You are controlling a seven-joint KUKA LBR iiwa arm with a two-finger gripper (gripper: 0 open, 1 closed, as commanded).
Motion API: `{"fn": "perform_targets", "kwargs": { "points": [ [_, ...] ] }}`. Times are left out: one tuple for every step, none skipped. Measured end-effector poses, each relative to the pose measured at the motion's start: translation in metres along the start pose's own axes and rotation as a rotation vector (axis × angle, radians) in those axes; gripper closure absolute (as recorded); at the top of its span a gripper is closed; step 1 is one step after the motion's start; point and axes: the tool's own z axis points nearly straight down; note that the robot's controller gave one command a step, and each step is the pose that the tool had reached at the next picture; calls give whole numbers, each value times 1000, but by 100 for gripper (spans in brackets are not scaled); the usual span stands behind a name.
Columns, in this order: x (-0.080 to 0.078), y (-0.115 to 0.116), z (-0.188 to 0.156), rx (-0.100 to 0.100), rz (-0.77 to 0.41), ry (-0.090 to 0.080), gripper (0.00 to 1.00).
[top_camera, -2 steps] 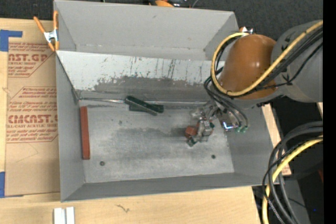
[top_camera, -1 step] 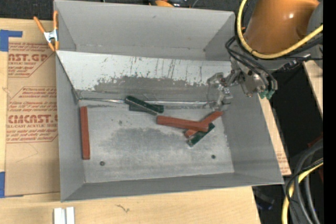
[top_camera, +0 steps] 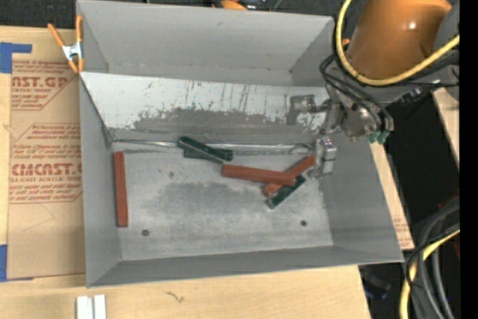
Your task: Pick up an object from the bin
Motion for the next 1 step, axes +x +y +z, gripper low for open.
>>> {"fn": "perform_targets", "kwargs": {
  "points": [
    [-1, 27, 154, -3, 13, 10, 0]
  ]
}}
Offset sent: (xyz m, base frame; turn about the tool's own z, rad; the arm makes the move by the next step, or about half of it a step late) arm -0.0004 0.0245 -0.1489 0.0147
